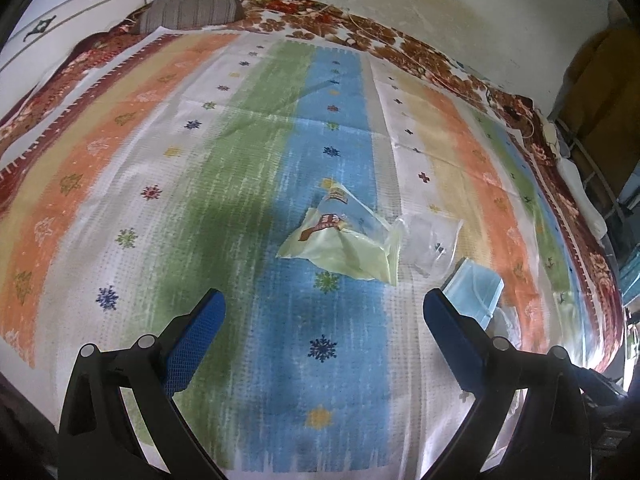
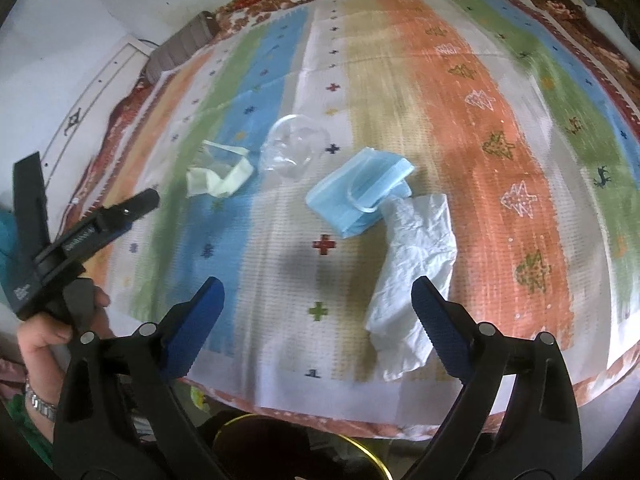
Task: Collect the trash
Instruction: 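Grasp the white tissue with the right tool while the left tool grasps the pale yellow wrapper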
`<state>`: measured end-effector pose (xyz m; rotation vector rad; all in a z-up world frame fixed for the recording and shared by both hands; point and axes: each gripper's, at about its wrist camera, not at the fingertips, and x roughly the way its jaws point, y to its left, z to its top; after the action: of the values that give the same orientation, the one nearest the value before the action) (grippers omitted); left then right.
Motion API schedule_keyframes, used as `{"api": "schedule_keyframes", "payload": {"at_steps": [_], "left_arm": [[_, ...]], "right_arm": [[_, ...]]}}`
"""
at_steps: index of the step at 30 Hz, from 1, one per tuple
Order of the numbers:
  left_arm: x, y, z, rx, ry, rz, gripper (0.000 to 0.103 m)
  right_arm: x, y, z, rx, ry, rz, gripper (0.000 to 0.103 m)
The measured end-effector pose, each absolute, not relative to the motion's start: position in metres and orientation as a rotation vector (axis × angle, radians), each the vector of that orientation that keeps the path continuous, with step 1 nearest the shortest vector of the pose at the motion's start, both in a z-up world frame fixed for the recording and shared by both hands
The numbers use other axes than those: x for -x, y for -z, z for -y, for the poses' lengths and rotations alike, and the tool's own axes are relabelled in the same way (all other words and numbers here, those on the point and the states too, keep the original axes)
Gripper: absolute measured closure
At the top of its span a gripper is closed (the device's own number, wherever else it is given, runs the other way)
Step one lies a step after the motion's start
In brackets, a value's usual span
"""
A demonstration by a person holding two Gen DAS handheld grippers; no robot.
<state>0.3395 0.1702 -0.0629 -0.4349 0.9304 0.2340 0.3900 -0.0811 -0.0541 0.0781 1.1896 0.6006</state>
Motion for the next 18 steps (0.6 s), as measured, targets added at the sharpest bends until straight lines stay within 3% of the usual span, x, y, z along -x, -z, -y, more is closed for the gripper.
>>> {"api": "schedule_keyframes", "payload": {"at_steps": [12,18], "left_arm": [[-0.364,0.076,-0.173,0.395,-0.233,-0.943,0.006],[-0.376,0.086,-0.178,0.425,-0.234,-0.958,0.007]], "right_arm": [[-0.409,0.079,0.074,0.031,-0.533,-1.209,0.024],[-0.417,0.091,0.074,0.071,-0.509,-1.241,0.037]]}}
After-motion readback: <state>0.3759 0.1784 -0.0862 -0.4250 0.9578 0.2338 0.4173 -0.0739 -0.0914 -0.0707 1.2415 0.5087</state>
